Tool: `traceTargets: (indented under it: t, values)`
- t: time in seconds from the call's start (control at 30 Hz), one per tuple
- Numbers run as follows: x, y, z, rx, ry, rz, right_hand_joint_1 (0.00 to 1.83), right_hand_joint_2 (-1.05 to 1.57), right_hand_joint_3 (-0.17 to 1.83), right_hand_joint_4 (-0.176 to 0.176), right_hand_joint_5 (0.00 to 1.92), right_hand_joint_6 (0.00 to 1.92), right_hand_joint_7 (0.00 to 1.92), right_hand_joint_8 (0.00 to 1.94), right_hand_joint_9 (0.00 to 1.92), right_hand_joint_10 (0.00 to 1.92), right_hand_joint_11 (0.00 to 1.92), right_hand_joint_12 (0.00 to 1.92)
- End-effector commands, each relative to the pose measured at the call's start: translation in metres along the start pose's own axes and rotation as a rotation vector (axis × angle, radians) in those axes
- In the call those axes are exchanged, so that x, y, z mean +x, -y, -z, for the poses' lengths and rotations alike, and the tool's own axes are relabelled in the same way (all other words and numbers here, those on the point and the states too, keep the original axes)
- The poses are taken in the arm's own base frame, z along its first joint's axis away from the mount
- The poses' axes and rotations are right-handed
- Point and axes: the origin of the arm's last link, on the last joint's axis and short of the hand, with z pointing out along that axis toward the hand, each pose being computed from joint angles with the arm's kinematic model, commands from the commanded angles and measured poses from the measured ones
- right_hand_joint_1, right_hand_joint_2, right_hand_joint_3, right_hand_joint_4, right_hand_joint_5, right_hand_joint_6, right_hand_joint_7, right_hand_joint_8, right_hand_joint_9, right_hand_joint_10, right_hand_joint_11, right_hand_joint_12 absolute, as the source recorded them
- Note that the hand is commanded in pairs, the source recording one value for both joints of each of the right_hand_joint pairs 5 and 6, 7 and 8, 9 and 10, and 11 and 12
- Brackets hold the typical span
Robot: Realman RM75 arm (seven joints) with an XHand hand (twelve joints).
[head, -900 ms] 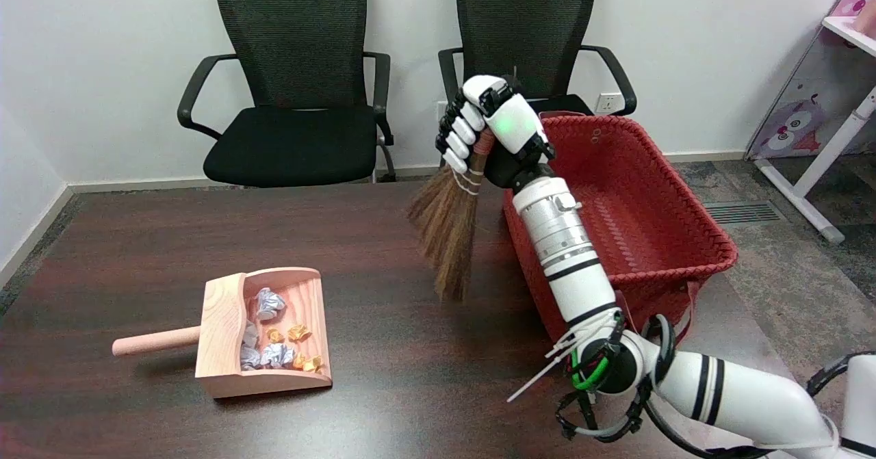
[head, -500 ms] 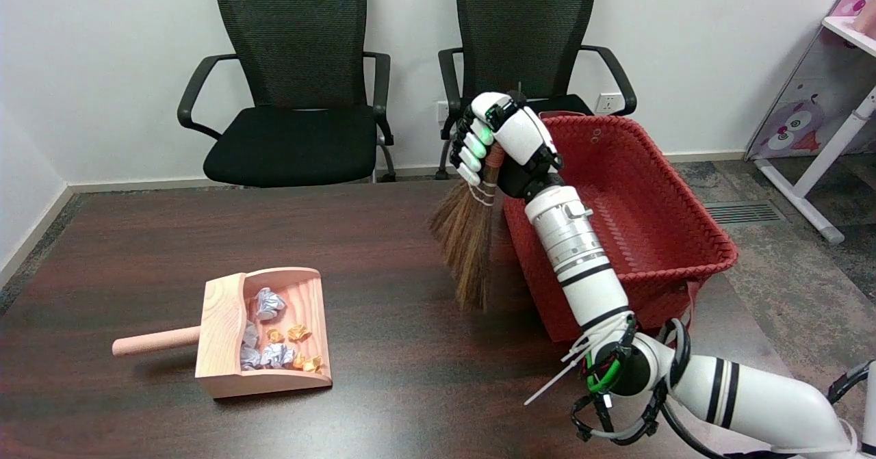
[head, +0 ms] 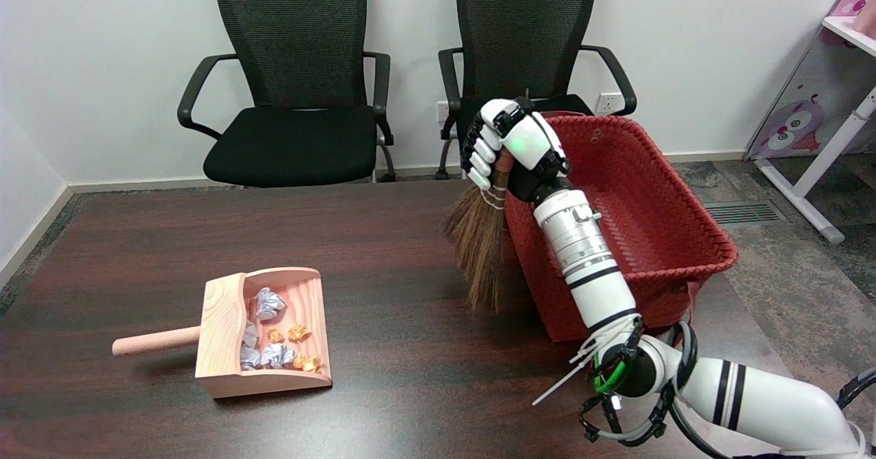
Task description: Place the broom in the basket.
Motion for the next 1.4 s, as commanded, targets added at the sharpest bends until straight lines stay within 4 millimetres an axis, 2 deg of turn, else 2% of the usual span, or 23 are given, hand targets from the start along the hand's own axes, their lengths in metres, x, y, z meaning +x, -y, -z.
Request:
traceTargets:
  t: [0.03,0.17,0.23,0.33,0.5,0.67,0.77,0.93,1.03,1.1,1.27,1.4]
  values:
    - [-0.003,0.04,-0.012,0.103,-0.01,-0.06,0.69,1.4,1.69,-0.001,1.92,1.92,1.92,1.92,1.92,1.92,1.92,1.92]
    - [-0.007,0.102,-0.038,0.169,0.068,-0.129,0.71,1.4,1.67,-0.001,1.92,1.92,1.92,1.92,1.92,1.92,1.92,1.92]
    - [-0.011,0.141,-0.056,0.181,0.146,-0.153,0.71,1.4,1.67,-0.002,1.92,1.92,1.92,1.92,1.92,1.92,1.92,1.92]
    - [0.001,0.187,-0.077,0.179,0.205,-0.131,0.71,1.41,1.68,-0.001,1.92,1.92,1.92,1.92,1.92,1.92,1.92,1.92]
    - [0.036,0.239,-0.095,0.16,0.192,-0.015,0.72,1.44,1.66,0.002,1.92,1.92,1.92,1.92,1.92,1.92,1.92,1.92]
    - [0.058,0.268,-0.094,0.149,0.154,0.136,0.73,1.44,1.65,0.003,1.92,1.92,1.92,1.92,1.92,1.92,1.92,1.92]
    - [0.064,0.269,-0.089,0.148,0.132,0.175,0.73,1.43,1.66,0.003,1.92,1.92,1.92,1.92,1.92,1.92,1.92,1.92]
    - [0.079,0.243,-0.067,0.16,0.056,0.227,0.75,1.41,1.67,0.002,1.92,1.92,1.92,1.92,1.92,1.92,1.92,1.92]
    - [0.095,0.221,-0.049,0.161,0.007,0.306,0.76,1.37,1.7,0.002,1.92,1.92,1.92,1.92,1.92,1.92,1.92,1.92]
    - [0.1,0.197,-0.035,0.117,0.0,0.341,0.77,1.33,1.73,0.001,1.92,1.92,1.92,1.92,1.92,1.92,1.92,1.92]
    - [0.094,0.152,-0.014,0.072,-0.014,0.46,0.77,1.28,1.83,-0.002,1.92,1.92,1.92,1.92,1.92,1.92,1.92,1.92]
    - [0.097,0.118,-0.004,0.074,-0.085,0.487,0.76,1.28,1.83,-0.001,1.92,1.92,1.92,1.92,1.92,1.92,1.92,1.92]
